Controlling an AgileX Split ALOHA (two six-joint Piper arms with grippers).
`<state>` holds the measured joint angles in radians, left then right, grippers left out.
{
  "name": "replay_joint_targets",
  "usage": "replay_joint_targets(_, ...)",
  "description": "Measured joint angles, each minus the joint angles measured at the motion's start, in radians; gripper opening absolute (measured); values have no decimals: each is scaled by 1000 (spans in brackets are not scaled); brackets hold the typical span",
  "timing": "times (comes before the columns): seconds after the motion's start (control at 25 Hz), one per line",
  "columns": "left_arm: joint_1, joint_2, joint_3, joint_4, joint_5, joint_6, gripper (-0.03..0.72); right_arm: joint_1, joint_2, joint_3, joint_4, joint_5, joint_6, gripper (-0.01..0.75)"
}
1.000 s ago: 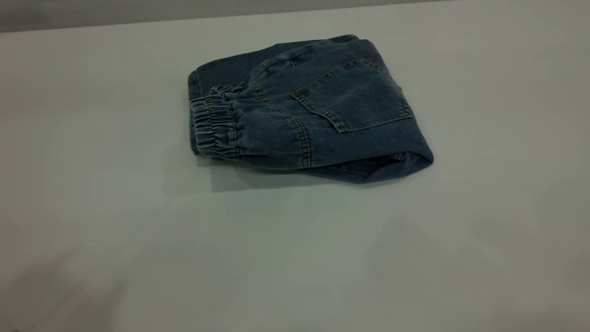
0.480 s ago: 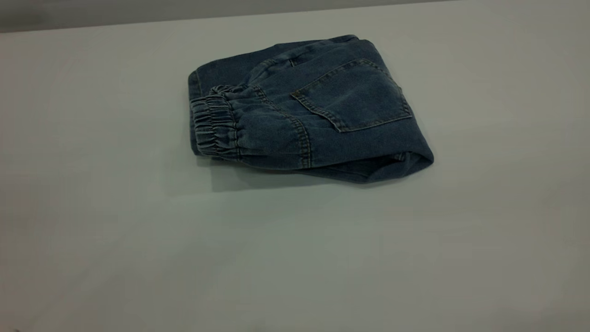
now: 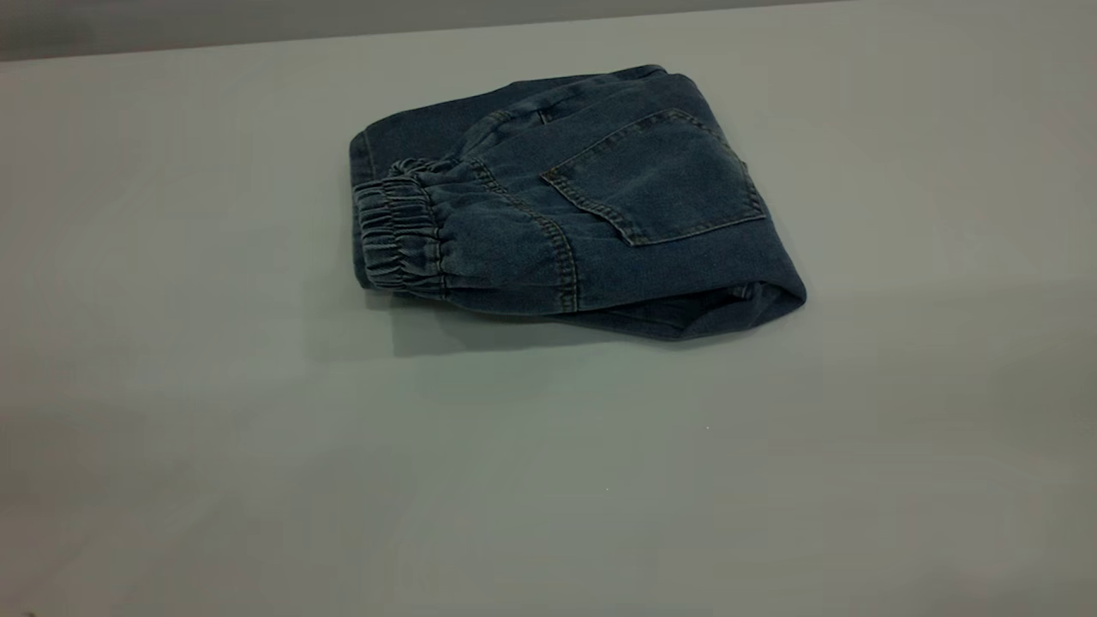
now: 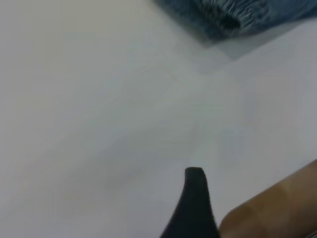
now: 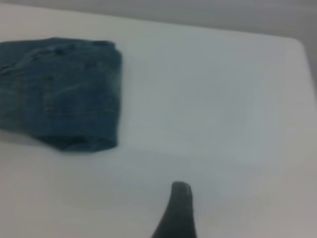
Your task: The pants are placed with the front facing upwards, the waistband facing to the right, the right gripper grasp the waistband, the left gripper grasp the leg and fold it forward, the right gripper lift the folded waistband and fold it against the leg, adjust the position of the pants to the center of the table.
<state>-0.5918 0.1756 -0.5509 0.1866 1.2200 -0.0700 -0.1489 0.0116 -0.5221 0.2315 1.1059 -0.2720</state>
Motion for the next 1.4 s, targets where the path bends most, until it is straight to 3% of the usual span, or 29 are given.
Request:
replay_joint_targets(0.2, 0, 0, 9, 18, -2, -50, 548, 0, -12, 13, -63, -27, 65, 576)
replay_joint_targets(0.68, 0, 0, 50, -41, -142, -67, 548, 0, -12, 13, -75, -34, 86, 576)
replay_joint_targets(1.4, 0, 0, 47, -79, -139, -50, 548, 0, -12, 13, -74, -33, 86, 576)
